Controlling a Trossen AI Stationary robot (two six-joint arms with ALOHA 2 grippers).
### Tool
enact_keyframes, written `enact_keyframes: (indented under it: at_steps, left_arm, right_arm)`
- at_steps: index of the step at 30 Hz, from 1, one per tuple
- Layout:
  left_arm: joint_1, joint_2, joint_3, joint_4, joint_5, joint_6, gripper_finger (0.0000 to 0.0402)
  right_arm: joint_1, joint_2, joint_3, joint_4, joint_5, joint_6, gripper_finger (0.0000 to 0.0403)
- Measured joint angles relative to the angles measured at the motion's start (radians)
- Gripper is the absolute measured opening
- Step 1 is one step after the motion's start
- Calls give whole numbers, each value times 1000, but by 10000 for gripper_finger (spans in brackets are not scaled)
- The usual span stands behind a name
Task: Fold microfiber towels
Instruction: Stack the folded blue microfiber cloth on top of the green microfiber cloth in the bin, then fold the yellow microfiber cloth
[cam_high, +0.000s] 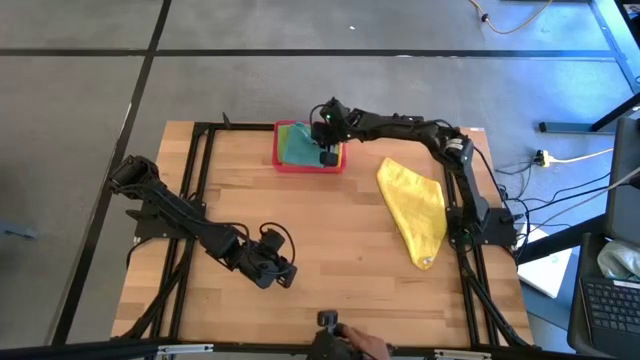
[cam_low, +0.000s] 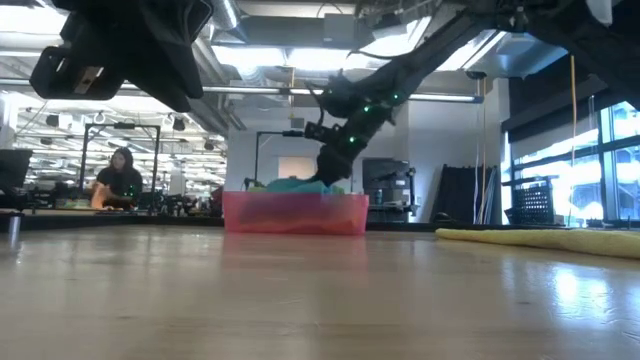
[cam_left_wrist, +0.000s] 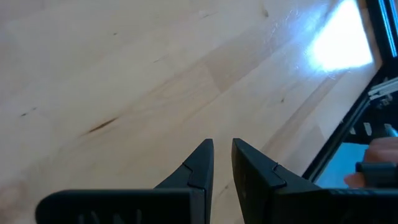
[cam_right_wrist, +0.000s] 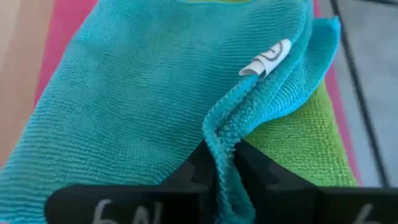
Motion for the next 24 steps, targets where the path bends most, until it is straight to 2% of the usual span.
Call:
enact_keyframes:
  at_steps: [10, 15, 20, 24]
  left_arm:
    - [10, 0, 0, -8, 4, 0, 49]
    - [22, 0, 0, -8, 2, 2, 49]
    - [32, 0, 0, -7, -41, 10, 49]
    - [41, 0, 0, 0, -50, 41, 49]
  right_arm:
    - [-3, -8, 3, 4, 37, -91, 66]
    - [-2, -35, 30, -22, 61, -18, 110]
    - [-3, -67, 79, -46, 58, 91, 169]
    - [-3, -76, 136, -123, 56, 122, 214]
